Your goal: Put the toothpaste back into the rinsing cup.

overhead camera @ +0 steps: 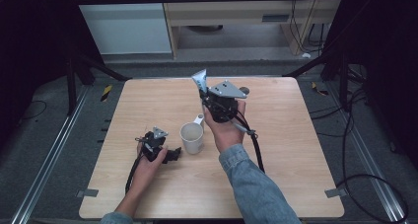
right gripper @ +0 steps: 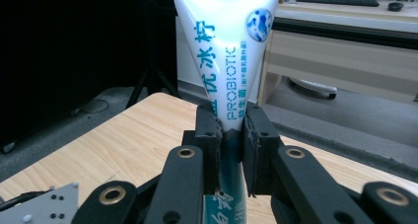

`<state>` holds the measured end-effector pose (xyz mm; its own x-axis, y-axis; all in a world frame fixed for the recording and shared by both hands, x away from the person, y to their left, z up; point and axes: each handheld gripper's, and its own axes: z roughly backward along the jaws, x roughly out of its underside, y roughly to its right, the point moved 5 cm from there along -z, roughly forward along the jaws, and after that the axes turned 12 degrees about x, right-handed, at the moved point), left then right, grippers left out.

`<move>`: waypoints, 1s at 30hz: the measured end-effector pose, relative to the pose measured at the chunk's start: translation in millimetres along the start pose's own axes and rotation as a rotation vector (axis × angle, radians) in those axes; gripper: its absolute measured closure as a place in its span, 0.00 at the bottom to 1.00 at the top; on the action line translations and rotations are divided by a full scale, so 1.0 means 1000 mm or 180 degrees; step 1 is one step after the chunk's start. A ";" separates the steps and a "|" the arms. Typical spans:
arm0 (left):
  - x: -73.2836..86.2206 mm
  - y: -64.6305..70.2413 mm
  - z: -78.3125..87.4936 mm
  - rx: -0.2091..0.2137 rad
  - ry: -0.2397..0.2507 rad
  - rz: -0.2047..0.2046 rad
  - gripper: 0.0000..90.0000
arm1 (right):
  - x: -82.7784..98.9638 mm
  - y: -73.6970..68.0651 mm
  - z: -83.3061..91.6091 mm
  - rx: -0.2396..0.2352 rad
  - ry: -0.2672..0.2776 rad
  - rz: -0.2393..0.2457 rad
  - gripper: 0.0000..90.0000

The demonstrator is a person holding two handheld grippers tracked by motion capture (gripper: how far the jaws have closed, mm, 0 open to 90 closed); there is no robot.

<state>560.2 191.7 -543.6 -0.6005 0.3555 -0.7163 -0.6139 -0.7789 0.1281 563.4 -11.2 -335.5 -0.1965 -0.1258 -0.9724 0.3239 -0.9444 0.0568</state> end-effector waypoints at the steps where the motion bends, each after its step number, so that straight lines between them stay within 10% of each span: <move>1: 0.000 0.000 0.000 0.0001 -0.0002 -0.0001 0.00 | 0.000 -0.001 0.000 -0.0007 -0.0005 0.0014 0.88; 30: 0.000 0.000 0.000 0.0008 -0.0017 -0.0004 0.00 | 0.001 -0.026 0.003 -0.0205 0.0023 0.0042 0.88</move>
<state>560.2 191.9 -543.4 -0.6024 0.3593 -0.7127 -0.6160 -0.7771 0.1289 551.8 12.3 -337.4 -0.1853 -0.1358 -0.9733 0.3853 -0.9211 0.0552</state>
